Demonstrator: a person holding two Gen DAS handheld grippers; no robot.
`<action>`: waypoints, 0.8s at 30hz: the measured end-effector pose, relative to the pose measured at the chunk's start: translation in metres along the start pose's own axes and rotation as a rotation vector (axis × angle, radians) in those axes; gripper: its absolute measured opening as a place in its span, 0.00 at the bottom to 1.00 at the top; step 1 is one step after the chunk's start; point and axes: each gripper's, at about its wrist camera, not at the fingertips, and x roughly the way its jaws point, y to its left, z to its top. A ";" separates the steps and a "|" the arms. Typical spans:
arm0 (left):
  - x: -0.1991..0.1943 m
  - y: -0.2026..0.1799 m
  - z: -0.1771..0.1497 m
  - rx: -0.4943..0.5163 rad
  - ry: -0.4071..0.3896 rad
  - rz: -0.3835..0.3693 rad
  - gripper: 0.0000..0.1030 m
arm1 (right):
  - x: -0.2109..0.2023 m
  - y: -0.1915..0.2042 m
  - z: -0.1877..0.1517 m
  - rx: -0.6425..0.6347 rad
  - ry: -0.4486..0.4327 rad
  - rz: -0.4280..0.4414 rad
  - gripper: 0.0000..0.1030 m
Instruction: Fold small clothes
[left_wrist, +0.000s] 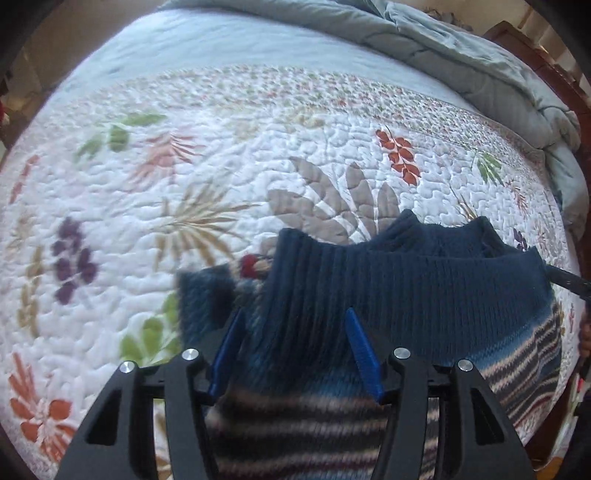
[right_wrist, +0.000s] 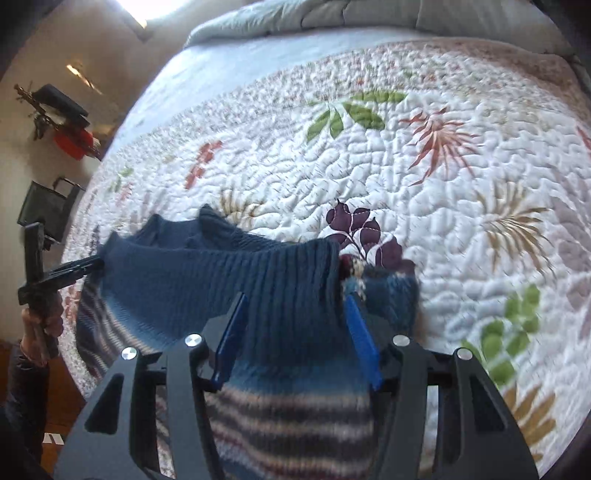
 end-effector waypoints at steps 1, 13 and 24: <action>0.002 0.003 -0.002 0.000 0.004 -0.004 0.56 | 0.007 0.000 0.002 -0.003 0.012 0.011 0.51; -0.013 -0.001 0.000 -0.022 -0.140 -0.013 0.09 | -0.028 -0.008 0.014 0.016 -0.155 0.079 0.08; -0.006 -0.007 -0.008 -0.001 -0.077 0.082 0.19 | 0.007 -0.020 -0.006 0.086 -0.057 -0.018 0.24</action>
